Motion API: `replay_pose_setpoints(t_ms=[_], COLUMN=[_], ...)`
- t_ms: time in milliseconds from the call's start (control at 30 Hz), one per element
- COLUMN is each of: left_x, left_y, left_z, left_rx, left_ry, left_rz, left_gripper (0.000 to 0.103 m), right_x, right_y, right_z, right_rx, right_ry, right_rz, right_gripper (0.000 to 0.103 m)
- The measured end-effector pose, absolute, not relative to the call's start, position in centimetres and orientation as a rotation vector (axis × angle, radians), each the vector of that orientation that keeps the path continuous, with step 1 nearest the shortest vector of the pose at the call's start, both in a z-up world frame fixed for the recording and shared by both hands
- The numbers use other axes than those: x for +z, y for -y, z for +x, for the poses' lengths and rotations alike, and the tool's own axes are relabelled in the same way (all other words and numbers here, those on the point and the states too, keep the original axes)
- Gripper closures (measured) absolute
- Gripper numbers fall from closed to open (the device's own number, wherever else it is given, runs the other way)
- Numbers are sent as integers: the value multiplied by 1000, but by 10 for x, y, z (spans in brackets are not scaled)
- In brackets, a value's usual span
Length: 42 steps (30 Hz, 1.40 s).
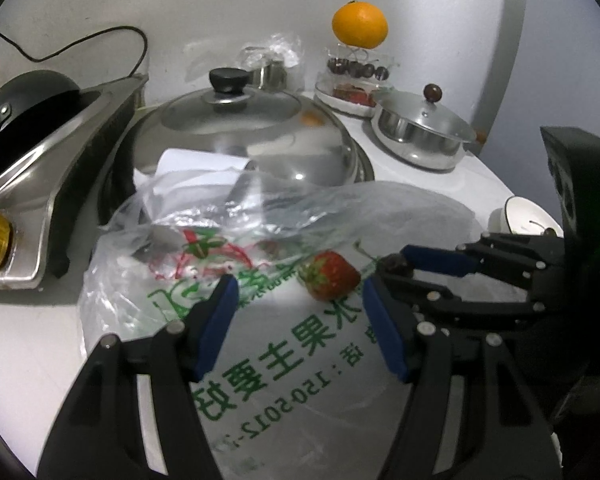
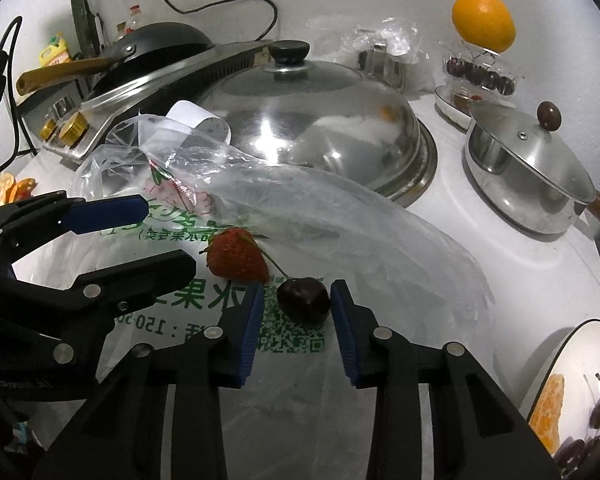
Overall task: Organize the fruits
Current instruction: 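Lower right tool onto the dark cherry while left tool lowers onto the strawberry, then close right tool on the cherry while left tool closes on the strawberry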
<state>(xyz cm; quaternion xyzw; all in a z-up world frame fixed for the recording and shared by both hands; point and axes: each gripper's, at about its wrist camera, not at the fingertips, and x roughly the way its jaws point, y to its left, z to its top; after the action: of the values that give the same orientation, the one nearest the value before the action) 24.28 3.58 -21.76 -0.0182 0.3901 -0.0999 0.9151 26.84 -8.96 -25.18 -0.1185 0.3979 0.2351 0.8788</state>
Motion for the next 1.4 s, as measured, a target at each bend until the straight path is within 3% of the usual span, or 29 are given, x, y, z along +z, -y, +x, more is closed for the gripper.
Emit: replay_pose_setpoints(t_ms=[1200,1267,1400], left_x=[-239,-241,-242], left_y=[11,10,8], left_z=[277,278,278], left_rx=[-228,-235,-240], left_ry=[-865,-872,-878], left_rz=[90,86,82], left_gripper=[38,49,56], right_x=[-224,-225,-223], right_y=[139,139,139], right_z=[251,252,251], right_rx=[513,512,508], right_ry=[-728,-732,-729], right_rz=[-179,-180,-182], right_gripper=[75,75,75])
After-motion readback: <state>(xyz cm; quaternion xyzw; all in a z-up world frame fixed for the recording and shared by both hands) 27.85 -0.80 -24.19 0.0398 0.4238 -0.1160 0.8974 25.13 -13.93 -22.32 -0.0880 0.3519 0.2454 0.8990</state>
